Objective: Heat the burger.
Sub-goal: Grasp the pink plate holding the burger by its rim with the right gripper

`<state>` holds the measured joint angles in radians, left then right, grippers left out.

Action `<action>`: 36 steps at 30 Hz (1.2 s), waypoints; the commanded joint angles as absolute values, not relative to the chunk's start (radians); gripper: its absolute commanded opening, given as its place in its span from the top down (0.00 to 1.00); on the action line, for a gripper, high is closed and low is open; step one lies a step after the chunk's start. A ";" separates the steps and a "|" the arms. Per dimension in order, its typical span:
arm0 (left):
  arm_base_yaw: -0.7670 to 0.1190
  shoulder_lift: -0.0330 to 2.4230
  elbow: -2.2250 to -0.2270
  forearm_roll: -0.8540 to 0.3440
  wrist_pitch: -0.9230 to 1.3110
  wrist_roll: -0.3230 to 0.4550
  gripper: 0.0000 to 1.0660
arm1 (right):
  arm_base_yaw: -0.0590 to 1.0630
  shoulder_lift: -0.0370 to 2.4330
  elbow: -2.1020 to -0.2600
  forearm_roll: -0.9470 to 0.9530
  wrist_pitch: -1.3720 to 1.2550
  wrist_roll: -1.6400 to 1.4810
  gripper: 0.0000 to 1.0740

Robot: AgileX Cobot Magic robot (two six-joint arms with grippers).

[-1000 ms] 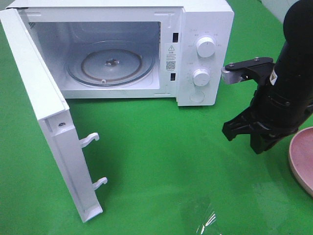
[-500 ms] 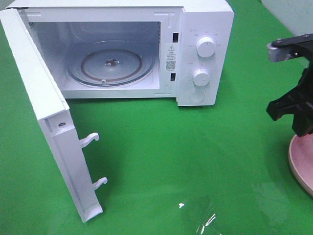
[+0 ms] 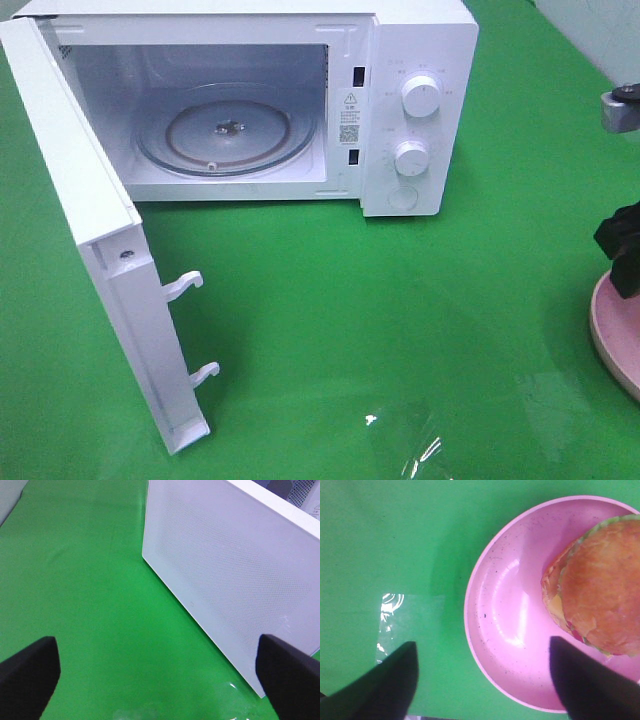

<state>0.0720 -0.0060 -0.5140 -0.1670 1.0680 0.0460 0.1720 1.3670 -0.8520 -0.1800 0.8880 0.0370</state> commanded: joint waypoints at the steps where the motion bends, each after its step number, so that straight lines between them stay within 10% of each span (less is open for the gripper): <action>1: 0.074 -0.020 -0.514 -0.168 1.066 0.044 0.07 | 0.167 1.363 -0.808 -0.188 0.841 0.025 0.06; 36: 0.074 -0.020 -0.514 -0.168 1.066 0.044 0.07 | 0.167 1.479 -0.646 -0.151 0.563 0.057 0.15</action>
